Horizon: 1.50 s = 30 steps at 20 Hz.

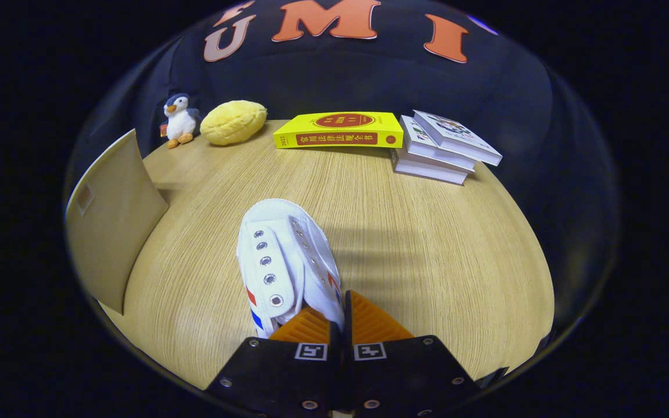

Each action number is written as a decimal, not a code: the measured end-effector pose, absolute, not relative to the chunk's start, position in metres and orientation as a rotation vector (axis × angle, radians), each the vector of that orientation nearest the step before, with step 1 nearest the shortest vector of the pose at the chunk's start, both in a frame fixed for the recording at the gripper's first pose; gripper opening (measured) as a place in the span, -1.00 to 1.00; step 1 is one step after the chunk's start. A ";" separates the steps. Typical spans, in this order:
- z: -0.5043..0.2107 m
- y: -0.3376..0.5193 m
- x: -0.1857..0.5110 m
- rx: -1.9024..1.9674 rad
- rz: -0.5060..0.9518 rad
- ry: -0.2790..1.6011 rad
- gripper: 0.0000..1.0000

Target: Open the storage box then place both shoes into the box .Put the left shoe in first, then the right shoe, with the right side of both shoes facing outward in a uniform manner.

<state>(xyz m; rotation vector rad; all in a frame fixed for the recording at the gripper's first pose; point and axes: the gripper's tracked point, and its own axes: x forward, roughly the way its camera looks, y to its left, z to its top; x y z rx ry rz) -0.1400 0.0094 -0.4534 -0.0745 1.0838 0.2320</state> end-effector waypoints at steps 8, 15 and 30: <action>-0.413 0.029 -0.122 0.081 0.214 1.020 -1.00; -0.362 0.034 -0.102 0.158 0.176 0.940 -0.99; -0.203 0.161 -0.087 0.318 0.282 0.774 -0.99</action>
